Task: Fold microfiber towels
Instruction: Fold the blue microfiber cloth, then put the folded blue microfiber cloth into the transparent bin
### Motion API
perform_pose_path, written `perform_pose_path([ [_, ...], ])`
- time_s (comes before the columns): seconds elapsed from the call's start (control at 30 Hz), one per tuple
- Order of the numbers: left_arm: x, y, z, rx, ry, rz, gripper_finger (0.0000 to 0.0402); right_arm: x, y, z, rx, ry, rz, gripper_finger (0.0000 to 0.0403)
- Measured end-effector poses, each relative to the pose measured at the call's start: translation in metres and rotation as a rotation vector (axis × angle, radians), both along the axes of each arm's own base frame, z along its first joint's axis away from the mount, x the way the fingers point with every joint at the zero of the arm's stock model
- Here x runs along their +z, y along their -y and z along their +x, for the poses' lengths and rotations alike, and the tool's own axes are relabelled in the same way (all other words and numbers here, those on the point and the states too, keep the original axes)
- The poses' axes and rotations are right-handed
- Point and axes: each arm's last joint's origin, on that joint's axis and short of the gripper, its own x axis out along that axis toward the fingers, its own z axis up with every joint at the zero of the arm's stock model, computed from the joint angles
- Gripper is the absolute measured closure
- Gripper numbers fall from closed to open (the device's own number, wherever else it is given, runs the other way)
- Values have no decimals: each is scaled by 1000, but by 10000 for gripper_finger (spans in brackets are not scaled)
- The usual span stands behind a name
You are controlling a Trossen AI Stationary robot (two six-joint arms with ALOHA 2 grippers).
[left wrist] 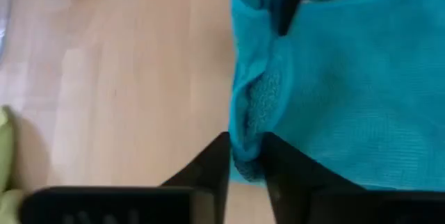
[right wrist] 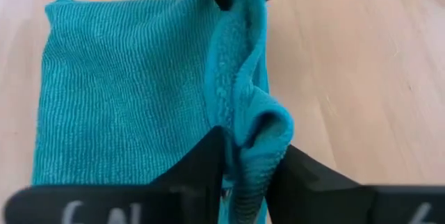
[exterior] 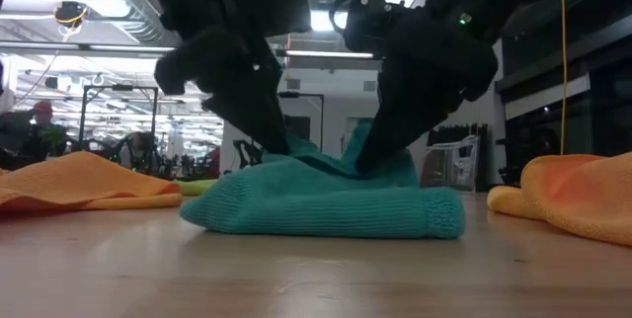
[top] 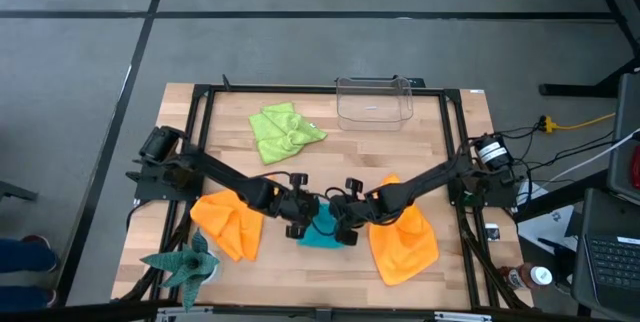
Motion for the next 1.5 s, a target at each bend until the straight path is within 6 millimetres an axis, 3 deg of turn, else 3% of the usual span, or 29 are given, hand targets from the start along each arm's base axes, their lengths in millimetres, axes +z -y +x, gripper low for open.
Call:
perform_pose_path([
  [0.27,9,-11,-4,53,1,52,233,1,16,-2,-42,-54,-20,255],
  [0.5,40,-12,-21,82,43,75,228,31,27,-12,-65,-35,-10,234],
  [0.7,60,-7,-39,157,68,-44,228,54,27,-23,-100,0,54,233],
  [0.83,59,6,-43,125,45,-151,228,52,15,-22,-39,-1,135,233],
  [0.97,43,22,-38,79,9,-170,227,36,5,-17,40,-26,128,233],
  [1.17,16,38,-31,60,-23,-135,228,19,1,-13,-55,-50,155,233],
  [1.37,3,40,-28,86,-44,-97,234,13,-4,-2,-37,32,159,233],
  [1.5,11,32,-46,119,-123,36,235,8,-13,2,120,41,145,233],
])
